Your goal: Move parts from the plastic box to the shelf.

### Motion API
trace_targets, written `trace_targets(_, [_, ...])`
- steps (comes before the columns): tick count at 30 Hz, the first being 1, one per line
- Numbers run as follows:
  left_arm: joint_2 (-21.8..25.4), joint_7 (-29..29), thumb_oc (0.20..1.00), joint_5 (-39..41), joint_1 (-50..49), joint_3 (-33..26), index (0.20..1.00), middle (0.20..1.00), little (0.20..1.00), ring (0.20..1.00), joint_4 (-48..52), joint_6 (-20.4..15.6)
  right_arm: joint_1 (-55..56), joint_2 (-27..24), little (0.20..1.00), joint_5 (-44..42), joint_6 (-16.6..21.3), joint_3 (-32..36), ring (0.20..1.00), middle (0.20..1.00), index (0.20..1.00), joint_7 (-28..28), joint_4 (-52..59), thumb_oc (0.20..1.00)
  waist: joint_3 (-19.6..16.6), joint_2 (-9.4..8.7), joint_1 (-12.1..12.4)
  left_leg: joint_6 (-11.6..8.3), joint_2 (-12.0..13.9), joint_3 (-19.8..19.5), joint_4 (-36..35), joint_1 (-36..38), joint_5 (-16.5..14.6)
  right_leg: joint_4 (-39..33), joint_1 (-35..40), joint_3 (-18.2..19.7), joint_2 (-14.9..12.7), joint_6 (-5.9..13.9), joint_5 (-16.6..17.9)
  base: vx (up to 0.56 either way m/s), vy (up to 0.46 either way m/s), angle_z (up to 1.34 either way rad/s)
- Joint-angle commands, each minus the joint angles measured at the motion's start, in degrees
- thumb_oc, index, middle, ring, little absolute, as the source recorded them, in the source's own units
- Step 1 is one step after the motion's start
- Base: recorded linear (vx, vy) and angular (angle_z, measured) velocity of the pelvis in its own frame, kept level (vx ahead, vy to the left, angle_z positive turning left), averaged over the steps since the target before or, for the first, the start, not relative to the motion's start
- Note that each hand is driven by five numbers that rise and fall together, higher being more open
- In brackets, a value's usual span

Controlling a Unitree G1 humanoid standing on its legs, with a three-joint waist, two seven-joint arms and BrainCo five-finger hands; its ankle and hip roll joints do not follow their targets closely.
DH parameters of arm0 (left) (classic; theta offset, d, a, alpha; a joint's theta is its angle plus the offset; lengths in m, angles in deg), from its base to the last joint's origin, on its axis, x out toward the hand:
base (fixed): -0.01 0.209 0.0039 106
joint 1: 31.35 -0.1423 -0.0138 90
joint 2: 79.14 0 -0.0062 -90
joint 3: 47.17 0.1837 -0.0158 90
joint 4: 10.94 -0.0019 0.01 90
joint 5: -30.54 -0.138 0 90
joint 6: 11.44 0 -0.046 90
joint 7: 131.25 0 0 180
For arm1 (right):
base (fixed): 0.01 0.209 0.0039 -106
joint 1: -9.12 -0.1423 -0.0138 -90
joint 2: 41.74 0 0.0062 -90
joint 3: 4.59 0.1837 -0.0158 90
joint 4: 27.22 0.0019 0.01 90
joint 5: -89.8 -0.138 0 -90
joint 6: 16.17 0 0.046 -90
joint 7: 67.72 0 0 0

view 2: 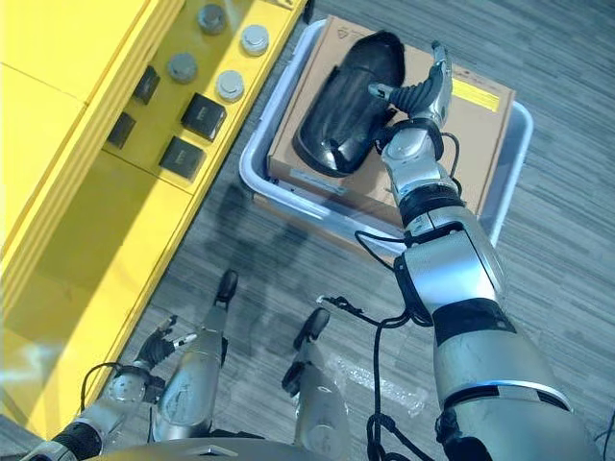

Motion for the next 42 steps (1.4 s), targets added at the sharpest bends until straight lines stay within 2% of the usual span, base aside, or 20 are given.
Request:
trace_targets(1, [-1.08, 0.15, 1.000, 0.39, 1.19, 3.40, 1.000, 1.000, 1.000, 1.000, -2.78, -0.45, -3.87, -2.86, 1.000, -1.45, 0.49, -1.73, 1.000, 1.000, 1.000, -1.68, -3.27, 1.000, -0.36, -0.75, 1.39, -1.20, 0.16, -2.64, -0.35, -0.03, -5.69, -0.23, 4.39, -0.96, -2.15, 5.64, -8.52, 0.00, 0.001, 0.15])
trace_targets(5, [-1.43, -0.09, 1.000, -1.80, 2.06, 4.91, 1.000, 1.000, 1.000, 1.000, -4.90, 0.37, -4.64, -2.14, 1.000, -0.59, -1.43, -1.47, 1.000, 1.000, 1.000, -2.66, -7.12, 1.000, 0.32, -0.23, 2.06, -1.26, -0.07, -3.22, -0.35, -0.79, -5.48, -0.23, 4.02, -1.74, -2.27, 5.69, -8.46, -0.01, 0.014, 0.21])
trace_targets(11, [-2.84, -1.21, 1.000, 0.41, 2.75, 3.87, 1.000, 1.000, 1.000, 1.000, -6.61, 0.76, -2.90, -1.74, 1.000, -0.53, -3.36, 0.14, 1.000, 1.000, 1.000, -3.53, -9.70, 1.000, 1.36, 0.89, 2.30, -1.32, -0.60, -3.57, -0.35, -1.67, -5.17, -0.23, 3.41, -2.40, -2.67, 5.78, -8.15, -0.01, 0.023, 0.05])
trace_targets(18, [-4.46, -0.96, 1.000, 0.05, 3.34, 5.01, 1.000, 1.000, 1.000, 1.000, -7.44, 1.34, 0.37, -0.21, 1.000, -3.47, -3.70, 3.34, 1.000, 1.000, 1.000, -2.90, -11.37, 1.000, 1.05, 1.81, 2.03, -1.22, -0.84, -3.29, -0.35, -1.68, -5.35, -0.23, 3.33, -2.61, -3.12, 5.86, -8.14, 0.00, 0.005, 0.00])
trace_targets(23, [-5.60, -1.24, 1.000, -0.28, 3.77, 5.83, 1.000, 1.000, 1.000, 1.000, -7.46, 1.90, 3.99, 1.92, 1.000, -9.70, -2.24, 8.19, 1.000, 1.000, 1.000, -4.52, -10.61, 1.000, 0.18, 2.50, 1.66, -1.03, -1.01, -2.85, -0.35, -0.69, -5.93, -0.23, 3.98, -2.43, -3.41, 5.82, -8.28, 0.00, 0.002, -0.01])
trace_targets(24, [-5.79, -1.26, 1.000, -0.42, 3.74, 5.95, 1.000, 1.000, 1.000, 1.000, -7.54, 2.02, 4.66, 2.39, 0.545, -10.80, -2.10, 8.75, 0.545, 0.545, 0.545, -4.30, -10.51, 0.545, -0.04, 2.55, 1.59, -1.01, -1.07, -2.77, -0.35, -0.52, -6.00, -0.23, 4.07, -2.35, -3.42, 5.80, -8.32, 0.01, 0.003, -0.09])
trace_targets(25, [-5.86, -1.42, 1.000, -0.54, 3.83, 5.90, 1.000, 1.000, 1.000, 1.000, -7.79, 2.03, 5.07, 2.69, 0.200, -12.42, -1.72, 9.51, 0.200, 0.200, 0.200, -3.83, -10.42, 0.200, -0.20, 2.57, 1.49, -0.99, -1.04, -2.77, -0.35, -0.37, -6.08, -0.23, 4.19, -2.29, -3.46, 5.78, -8.40, 0.02, -0.004, -0.08])
trace_targets(29, [-6.10, -1.46, 1.000, -0.91, 4.02, 5.20, 1.000, 1.000, 1.000, 1.000, -8.75, 2.33, 6.75, 3.47, 0.200, -19.32, -0.69, 11.42, 0.200, 0.200, 0.200, -0.58, -9.95, 0.200, -0.88, 2.62, 1.17, -1.06, -0.79, -2.31, -0.35, 0.60, -6.41, -0.23, 4.88, -2.15, -3.43, 5.66, -8.74, 0.01, -0.012, -0.06])
trace_targets(33, [-5.81, -1.32, 1.000, -1.59, 3.24, 4.00, 1.000, 1.000, 1.000, 1.000, -8.88, 2.36, 9.24, 3.93, 0.200, -20.85, -0.37, 11.97, 0.200, 0.200, 0.200, 1.51, -9.62, 0.200, -1.93, 2.43, 0.83, -1.00, -0.53, -1.53, -0.35, 2.10, -6.84, -0.23, 5.88, -1.74, -3.35, 5.55, -9.06, 0.01, -0.014, -0.05])
trace_targets(38, [-4.77, -1.44, 1.000, -2.41, 1.33, 1.69, 1.000, 1.000, 1.000, 1.000, -7.90, 2.12, 13.47, 2.73, 0.200, -20.73, 0.21, 13.50, 0.200, 0.200, 0.200, 2.71, -8.58, 0.200, -4.08, 2.51, -0.06, -0.66, -0.32, -0.89, -0.35, 4.54, -7.24, -0.23, 7.82, -1.56, -3.74, 5.53, -9.22, 0.03, -0.022, -0.06])
trace_targets(42, [-4.12, -1.75, 1.000, -0.75, -1.54, -1.25, 1.000, 1.000, 1.000, 1.000, -5.91, 1.27, 15.36, 0.61, 0.200, -15.64, 0.40, 11.77, 0.200, 0.200, 0.200, 3.28, -5.89, 0.200, -5.47, 2.57, -1.13, -0.65, 0.05, 0.21, -0.35, 7.06, -7.91, -0.23, 9.74, -0.91, -3.69, 5.25, -9.75, 0.01, -0.029, -0.10])
